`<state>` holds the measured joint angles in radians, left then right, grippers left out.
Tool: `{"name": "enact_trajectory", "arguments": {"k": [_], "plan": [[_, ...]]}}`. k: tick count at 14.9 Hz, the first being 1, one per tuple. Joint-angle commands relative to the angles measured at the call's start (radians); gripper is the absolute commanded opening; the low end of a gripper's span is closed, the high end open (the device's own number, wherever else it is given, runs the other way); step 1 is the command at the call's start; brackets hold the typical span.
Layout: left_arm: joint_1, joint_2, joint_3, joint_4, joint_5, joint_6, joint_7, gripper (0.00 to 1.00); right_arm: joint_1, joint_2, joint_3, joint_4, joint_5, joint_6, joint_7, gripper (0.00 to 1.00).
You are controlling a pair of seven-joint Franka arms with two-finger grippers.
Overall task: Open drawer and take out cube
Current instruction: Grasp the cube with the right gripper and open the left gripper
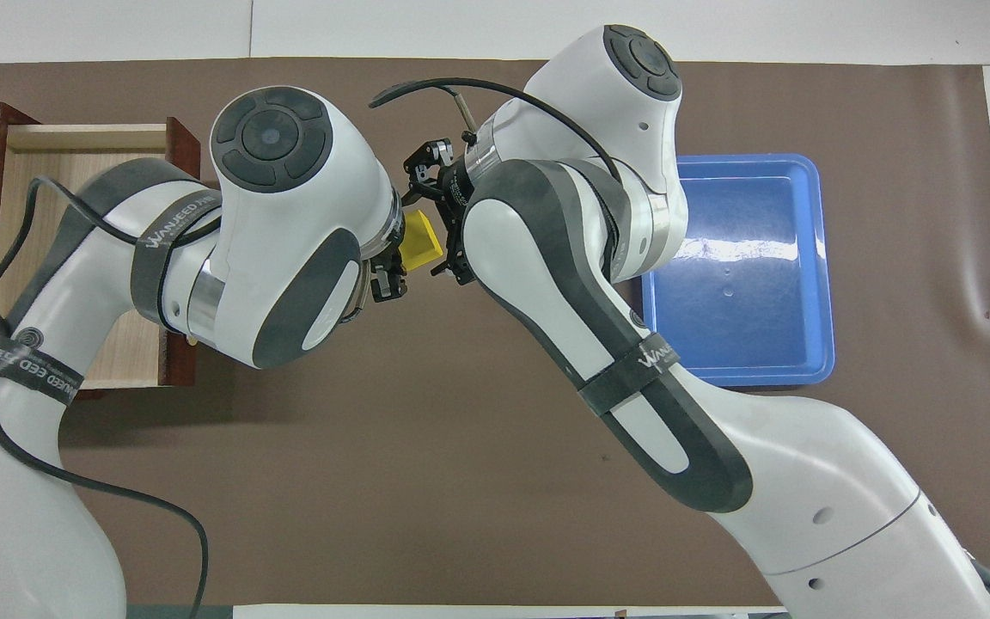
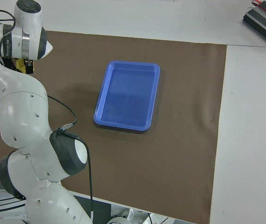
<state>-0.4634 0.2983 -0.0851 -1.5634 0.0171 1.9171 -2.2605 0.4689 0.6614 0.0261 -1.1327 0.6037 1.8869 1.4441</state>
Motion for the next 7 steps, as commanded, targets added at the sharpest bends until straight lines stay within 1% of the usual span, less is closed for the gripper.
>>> {"name": "enact_trajectory", "arguments": {"k": [1, 3, 4, 5, 7], "plan": [[-0.011, -0.014, 0.013, -0.021, 0.001, 0.017, -0.007, 0.0, -0.001, 0.001, 0.002, -0.009, -0.005, -0.002, 0.019, 0.89], [-0.011, -0.014, 0.013, -0.021, 0.001, 0.016, -0.011, 0.0, 0.001, -0.002, 0.0, -0.027, -0.005, 0.001, 0.018, 0.87], [-0.012, -0.014, 0.013, -0.021, 0.001, 0.016, -0.013, 0.0, 0.001, -0.002, 0.0, -0.027, -0.005, 0.001, 0.018, 0.84], [-0.012, -0.014, 0.015, -0.021, 0.001, 0.016, -0.013, 0.0, 0.001, -0.002, 0.0, -0.027, -0.005, 0.001, 0.019, 0.8], [-0.012, -0.014, 0.015, -0.021, 0.001, 0.014, -0.013, 0.0, 0.001, -0.002, 0.0, -0.025, -0.004, 0.001, 0.018, 0.69]]}}
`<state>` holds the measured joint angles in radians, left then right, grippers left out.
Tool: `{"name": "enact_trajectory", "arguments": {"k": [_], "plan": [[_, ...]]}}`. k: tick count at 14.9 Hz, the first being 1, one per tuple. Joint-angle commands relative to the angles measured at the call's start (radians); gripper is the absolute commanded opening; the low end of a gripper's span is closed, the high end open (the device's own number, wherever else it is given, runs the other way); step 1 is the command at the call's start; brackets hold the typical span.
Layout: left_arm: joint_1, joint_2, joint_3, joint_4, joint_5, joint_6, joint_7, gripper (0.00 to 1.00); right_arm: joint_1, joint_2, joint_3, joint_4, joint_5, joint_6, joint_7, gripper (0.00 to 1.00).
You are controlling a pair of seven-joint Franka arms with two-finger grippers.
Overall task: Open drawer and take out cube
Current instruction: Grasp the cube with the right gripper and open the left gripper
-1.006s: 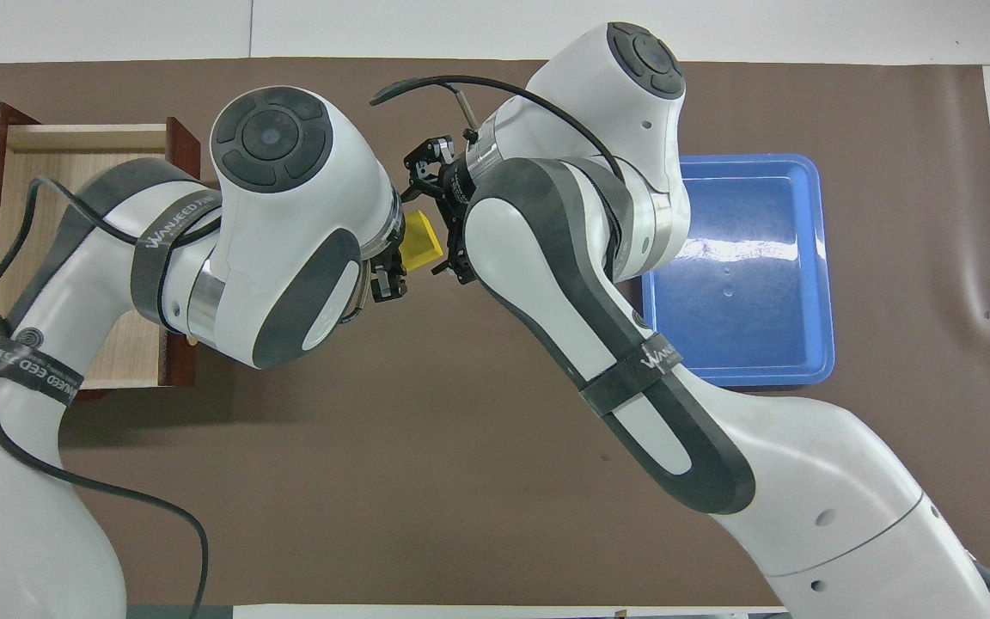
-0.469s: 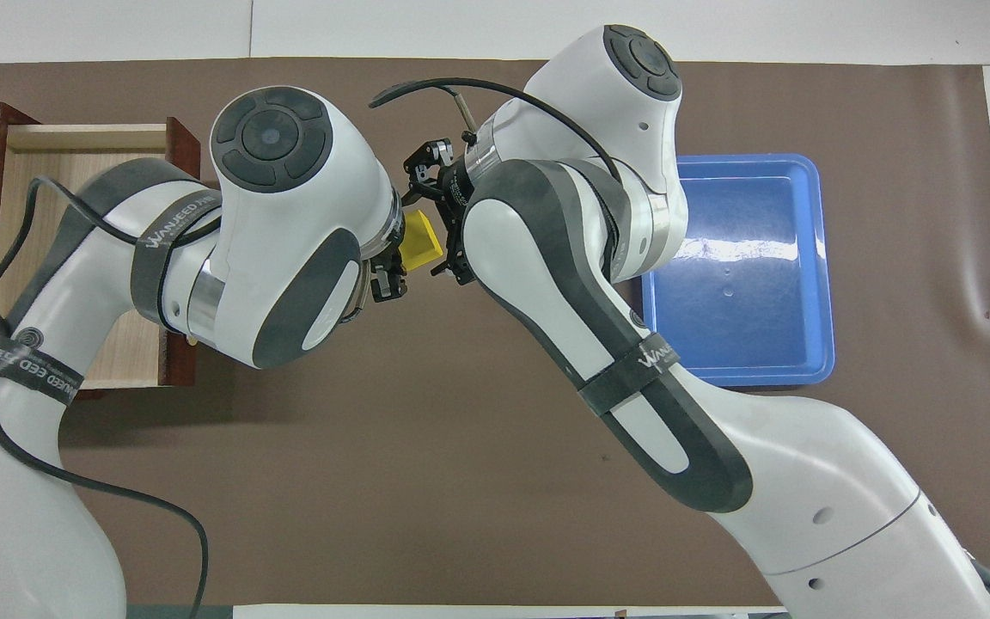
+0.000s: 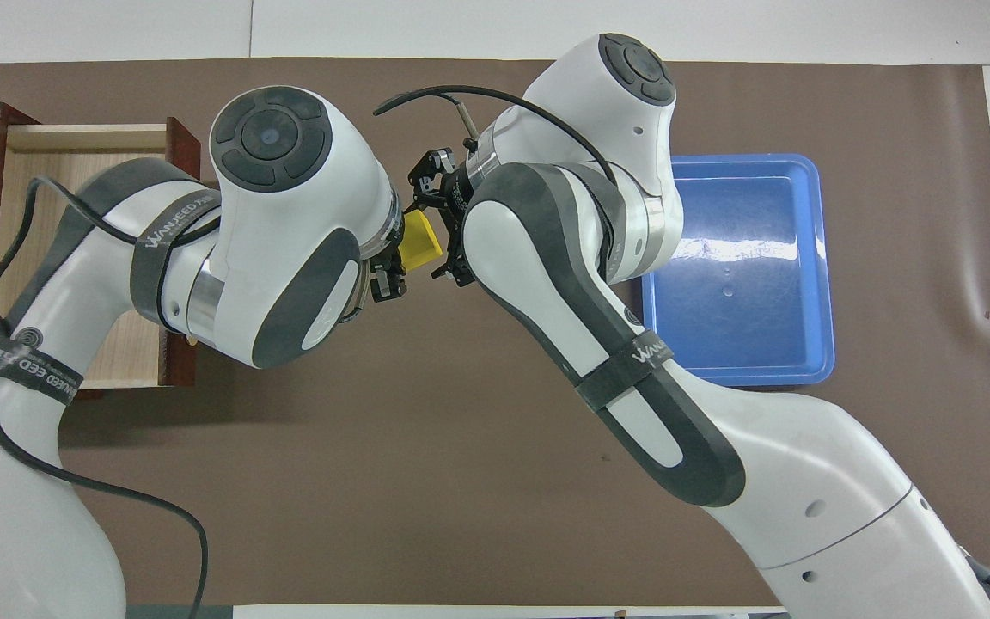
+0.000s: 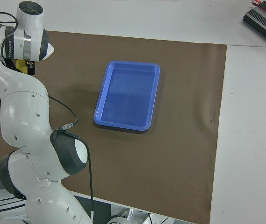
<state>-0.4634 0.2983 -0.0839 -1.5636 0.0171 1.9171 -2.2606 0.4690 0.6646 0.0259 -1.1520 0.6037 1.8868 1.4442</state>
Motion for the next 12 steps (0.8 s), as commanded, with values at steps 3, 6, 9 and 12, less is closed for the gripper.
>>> {"name": "enact_trajectory", "arguments": {"k": [3, 6, 9, 12], "plan": [[-0.011, -0.015, 0.013, -0.021, 0.001, 0.016, -0.014, 0.0, -0.003, -0.005, 0.0, -0.005, -0.004, 0.002, 0.018, 0.56], [-0.011, -0.015, 0.013, -0.021, 0.001, 0.016, -0.014, 0.0, -0.006, -0.005, 0.0, -0.002, -0.004, 0.006, 0.019, 0.39], [-0.011, -0.015, 0.013, -0.021, 0.001, 0.016, -0.013, 0.0, -0.018, -0.01, 0.003, 0.003, -0.001, -0.001, 0.013, 0.18], [-0.011, -0.015, 0.013, -0.021, 0.001, 0.016, -0.014, 0.0, -0.055, -0.008, 0.011, 0.005, -0.004, -0.006, 0.012, 0.0]]}}
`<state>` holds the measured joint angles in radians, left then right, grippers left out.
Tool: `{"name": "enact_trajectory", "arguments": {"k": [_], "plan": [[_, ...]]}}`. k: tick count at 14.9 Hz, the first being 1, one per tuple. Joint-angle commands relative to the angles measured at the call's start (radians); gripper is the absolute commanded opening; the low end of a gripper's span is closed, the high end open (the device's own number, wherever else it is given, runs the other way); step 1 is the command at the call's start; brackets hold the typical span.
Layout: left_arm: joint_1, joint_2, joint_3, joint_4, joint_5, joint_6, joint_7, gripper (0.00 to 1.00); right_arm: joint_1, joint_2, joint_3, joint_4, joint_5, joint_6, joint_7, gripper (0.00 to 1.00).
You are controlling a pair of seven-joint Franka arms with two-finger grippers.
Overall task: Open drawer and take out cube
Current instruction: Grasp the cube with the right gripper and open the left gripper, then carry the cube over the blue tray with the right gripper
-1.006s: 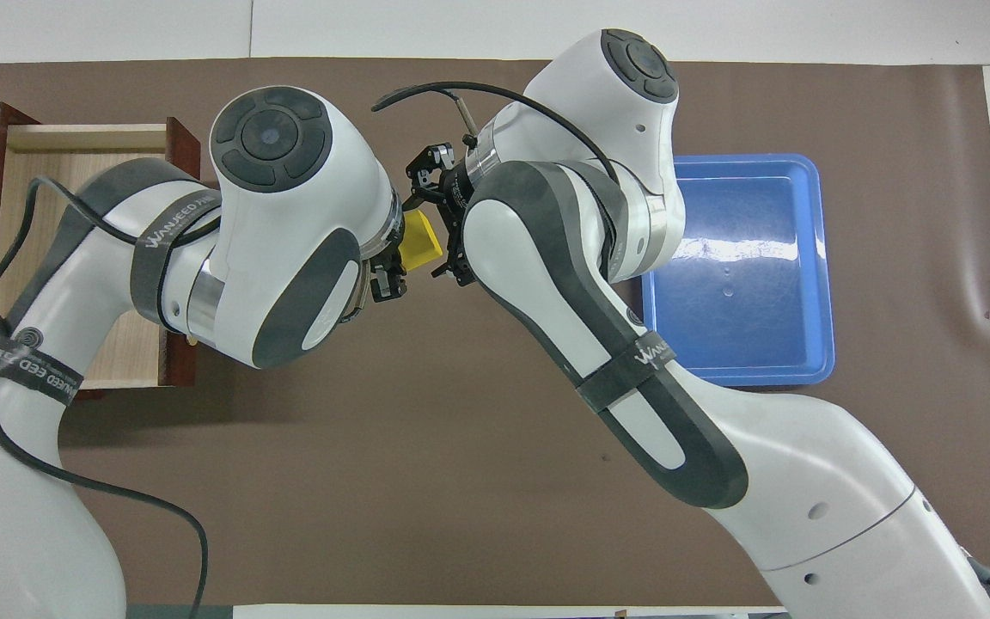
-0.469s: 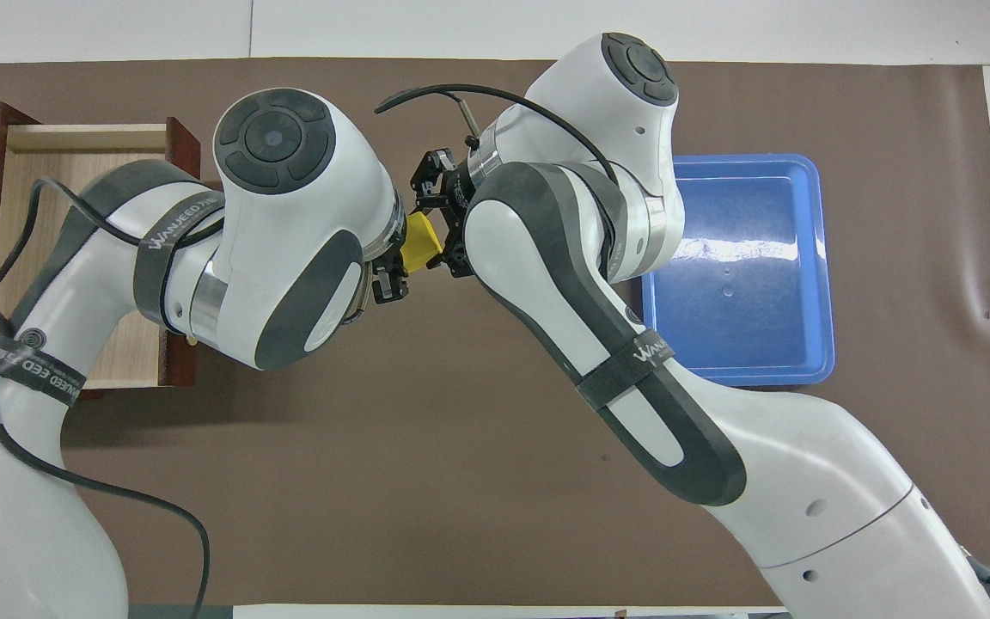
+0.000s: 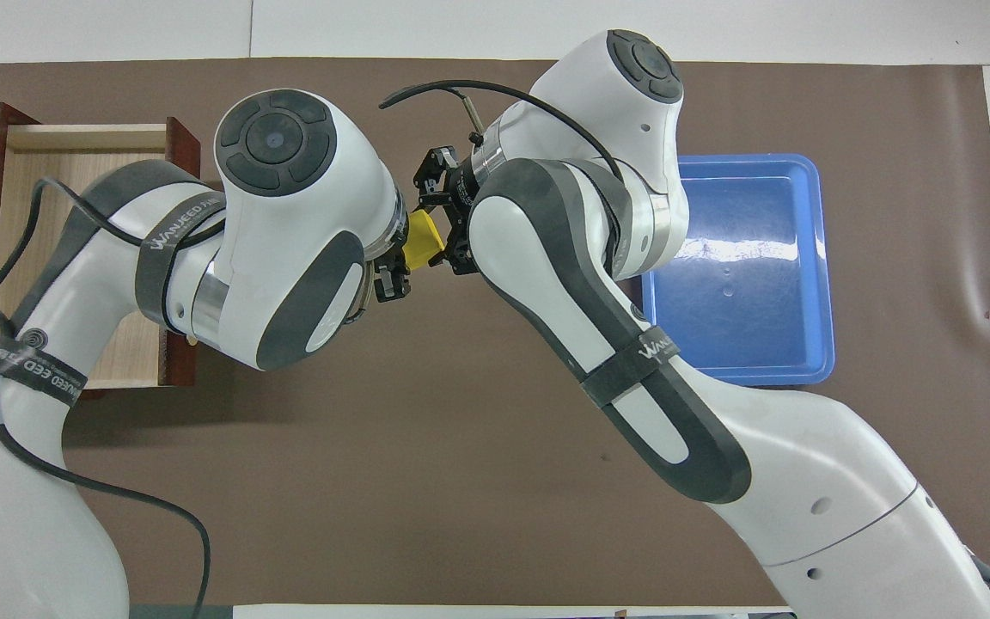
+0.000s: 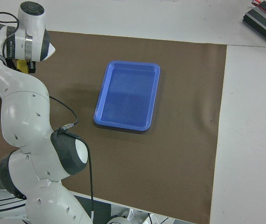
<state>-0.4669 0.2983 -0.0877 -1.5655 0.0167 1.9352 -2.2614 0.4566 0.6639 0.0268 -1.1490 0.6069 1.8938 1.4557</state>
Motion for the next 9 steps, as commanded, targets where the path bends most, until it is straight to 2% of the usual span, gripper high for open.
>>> {"name": "enact_trajectory", "arguments": {"k": [1, 5, 6, 7, 8, 9], "plan": [[-0.006, -0.014, 0.017, -0.019, 0.002, -0.002, -0.014, 0.0, -0.044, -0.007, 0.012, 0.003, -0.007, -0.009, -0.001, 0.0], [-0.004, -0.014, 0.017, -0.018, 0.002, -0.002, -0.01, 0.0, -0.038, -0.006, 0.012, 0.003, -0.007, 0.001, -0.02, 0.0], [-0.003, -0.014, 0.017, -0.016, 0.002, -0.002, -0.009, 0.13, -0.036, -0.006, 0.012, 0.003, -0.007, 0.002, -0.02, 0.0], [0.001, -0.013, 0.017, -0.014, 0.002, -0.002, -0.007, 0.55, -0.033, -0.006, 0.012, 0.003, -0.001, 0.002, -0.02, 0.0], [0.002, -0.013, 0.017, -0.013, 0.002, -0.002, -0.006, 0.84, -0.033, -0.006, 0.012, 0.003, 0.008, 0.002, -0.02, 0.0], [0.005, -0.013, 0.017, -0.01, 0.003, -0.002, -0.003, 1.0, -0.033, -0.006, 0.01, 0.003, 0.013, 0.002, -0.02, 0.0]]}}
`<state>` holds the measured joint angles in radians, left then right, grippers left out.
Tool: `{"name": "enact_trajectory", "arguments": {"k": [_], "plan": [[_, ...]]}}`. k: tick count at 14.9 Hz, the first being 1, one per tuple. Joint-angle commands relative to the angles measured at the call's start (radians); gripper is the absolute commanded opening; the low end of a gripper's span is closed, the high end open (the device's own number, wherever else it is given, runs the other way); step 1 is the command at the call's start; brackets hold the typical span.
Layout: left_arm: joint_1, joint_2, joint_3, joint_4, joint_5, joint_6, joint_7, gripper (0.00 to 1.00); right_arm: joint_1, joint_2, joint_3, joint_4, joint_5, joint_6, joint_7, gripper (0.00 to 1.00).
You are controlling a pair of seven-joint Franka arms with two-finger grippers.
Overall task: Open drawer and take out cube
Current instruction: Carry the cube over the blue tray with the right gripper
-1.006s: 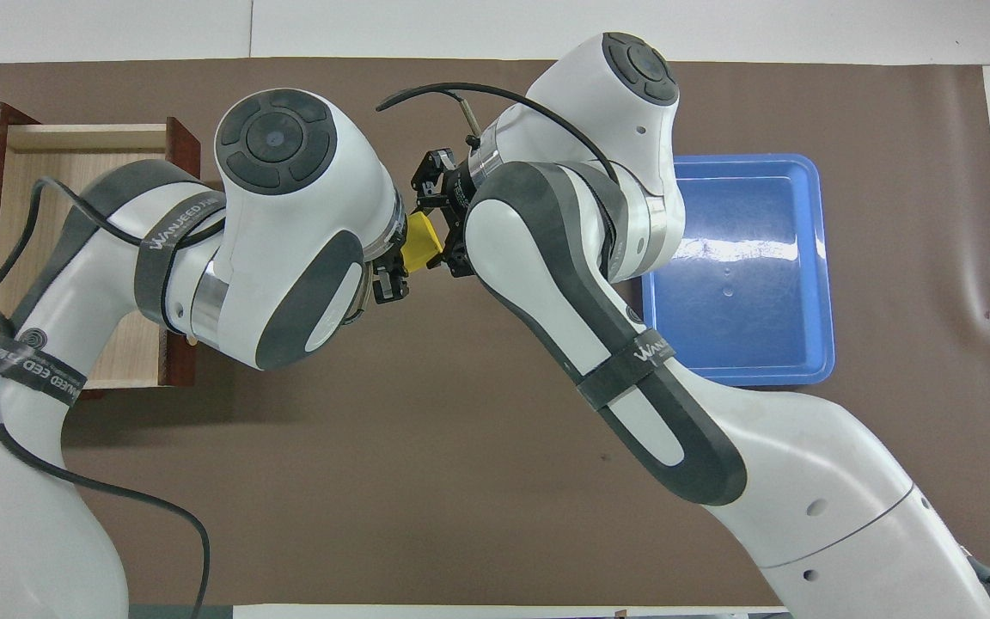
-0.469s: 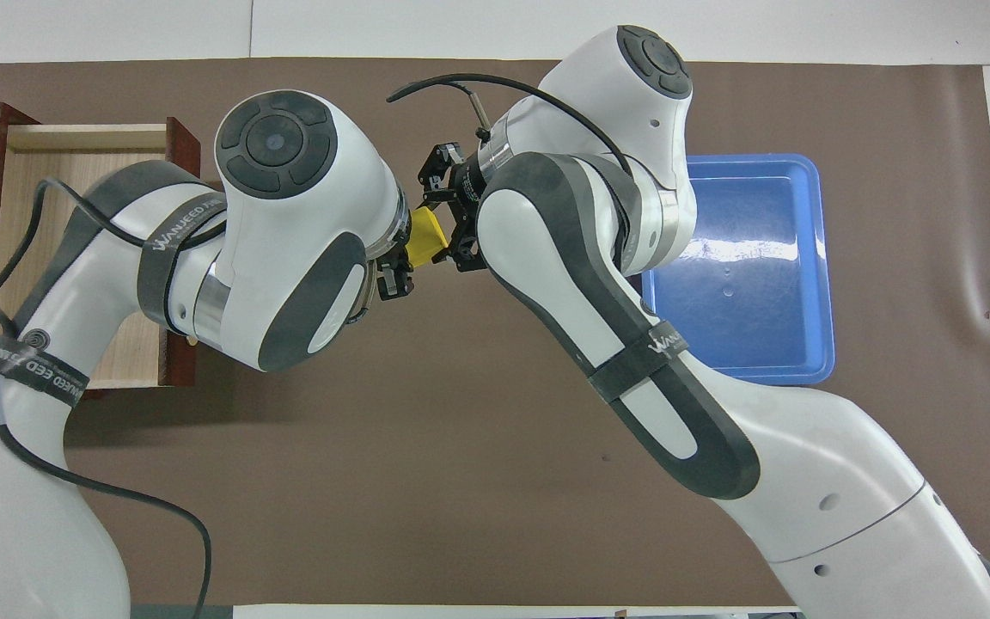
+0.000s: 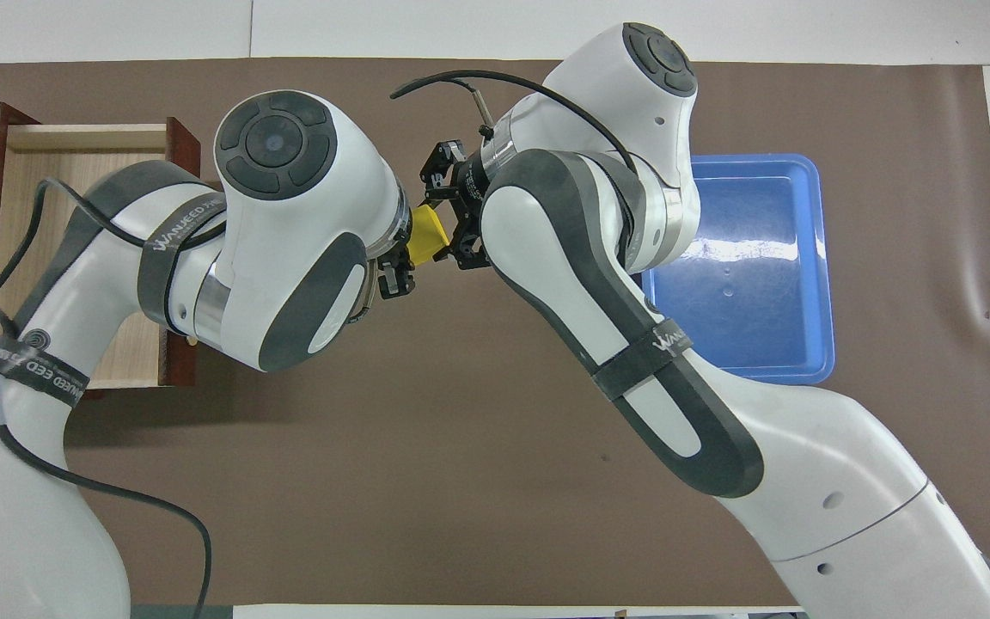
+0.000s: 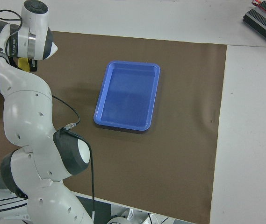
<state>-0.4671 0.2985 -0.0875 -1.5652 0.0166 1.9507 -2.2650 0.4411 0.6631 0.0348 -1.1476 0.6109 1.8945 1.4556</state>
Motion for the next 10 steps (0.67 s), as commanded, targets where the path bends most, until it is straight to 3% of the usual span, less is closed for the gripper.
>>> {"name": "enact_trajectory", "arguments": {"k": [1, 6, 10], "plan": [[0.007, -0.013, 0.022, -0.009, 0.003, -0.021, 0.004, 1.0, -0.019, -0.005, 0.002, 0.002, 0.01, 0.002, -0.02, 0.0], [0.077, -0.027, 0.026, -0.019, 0.003, -0.065, 0.021, 1.0, -0.03, -0.007, 0.002, 0.002, 0.023, -0.002, -0.02, 0.0], [0.189, -0.05, 0.026, -0.085, 0.003, -0.065, 0.038, 1.0, -0.139, -0.02, 0.002, 0.0, 0.105, -0.014, -0.044, 0.0]]}}
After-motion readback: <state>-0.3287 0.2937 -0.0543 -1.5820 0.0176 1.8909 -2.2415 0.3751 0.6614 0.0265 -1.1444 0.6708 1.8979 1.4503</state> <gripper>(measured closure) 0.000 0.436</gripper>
